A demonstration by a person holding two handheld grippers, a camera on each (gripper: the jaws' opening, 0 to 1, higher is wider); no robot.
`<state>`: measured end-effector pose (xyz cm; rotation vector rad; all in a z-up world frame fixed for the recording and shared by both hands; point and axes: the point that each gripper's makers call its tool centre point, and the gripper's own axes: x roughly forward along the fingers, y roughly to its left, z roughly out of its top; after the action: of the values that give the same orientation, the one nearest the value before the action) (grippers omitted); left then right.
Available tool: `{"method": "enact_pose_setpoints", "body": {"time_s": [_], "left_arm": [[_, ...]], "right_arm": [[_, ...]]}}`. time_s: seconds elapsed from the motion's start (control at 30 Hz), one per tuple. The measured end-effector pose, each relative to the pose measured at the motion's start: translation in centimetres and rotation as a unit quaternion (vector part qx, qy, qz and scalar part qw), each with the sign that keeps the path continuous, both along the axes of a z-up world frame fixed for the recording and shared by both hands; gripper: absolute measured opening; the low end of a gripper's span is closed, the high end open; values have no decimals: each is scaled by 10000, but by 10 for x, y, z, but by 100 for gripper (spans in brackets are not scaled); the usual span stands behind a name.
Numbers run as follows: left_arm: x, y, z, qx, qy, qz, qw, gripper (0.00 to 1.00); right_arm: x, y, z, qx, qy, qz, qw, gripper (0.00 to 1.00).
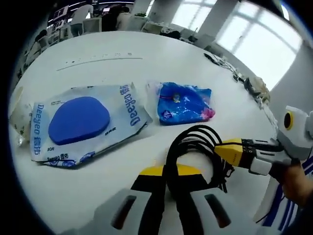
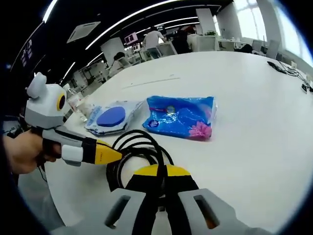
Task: Arrange the tabletop items into an orderly group along one side of the table until the central work area is clear of visible clutter.
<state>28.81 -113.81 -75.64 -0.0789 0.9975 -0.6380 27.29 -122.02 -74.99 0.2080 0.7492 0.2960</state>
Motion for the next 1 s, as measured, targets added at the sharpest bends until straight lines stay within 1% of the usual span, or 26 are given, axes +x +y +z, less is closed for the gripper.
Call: {"method": "enact_pose_setpoints", "body": {"time_s": [0.2,0.4,0.5,0.6,0.63,0.67,0.7,0.73,0.77,0.8,0.83,0.87,0.9,0.93,0.97,1.0], "left_arm": [[1,0,-2,34,-22,23,10000,2],[2,0,-3,45,-24,39,10000,4],[3,0,-4,17,17,75,10000,4],[3,1,-4,24,-2,64,10000,6],[4,2,-4,13,-8,84,10000,7],[4,2,-3,-9,-30,89,10000,11],[4,4,-1,-1,-71,98,9999,15],[4,5,1,16,-112,101,9999,20],[5,6,2,5,-159,92,9998,28],[4,6,5,-34,-188,71,9998,34],[4,6,6,-47,-193,66,9998,40],[4,8,10,-112,-260,104,9995,48],[5,9,13,-160,-339,135,9992,53],[9,11,21,-223,-635,180,9976,59],[12,15,26,-199,-862,203,9959,65],[12,20,30,-138,-1056,109,9943,70]], "right_arm": [[1,-1,-1,2,-9,-21,10000,0],[1,-1,-3,-1,57,-63,10000,0],[1,0,-2,-169,23,22,9999,0],[1,0,-2,-356,-45,143,9993,0],[1,-1,-2,-558,-131,326,9978,0],[1,0,0,-650,-183,404,9969,1],[1,-2,3,-832,-262,496,9950,3],[2,-1,7,-927,-400,561,9933,7],[4,-2,9,-950,-497,565,9926,12],[3,-2,9,-851,-455,500,9941,20],[2,-1,13,-807,-482,451,9945,27],[2,1,18,-693,-595,396,9950,34],[3,5,23,-588,-740,411,9947,44],[4,4,29,-559,-897,372,9937,52],[4,1,33,-569,-1006,265,9929,58],[0,-5,38,-573,-1099,89,9922,64]]}}
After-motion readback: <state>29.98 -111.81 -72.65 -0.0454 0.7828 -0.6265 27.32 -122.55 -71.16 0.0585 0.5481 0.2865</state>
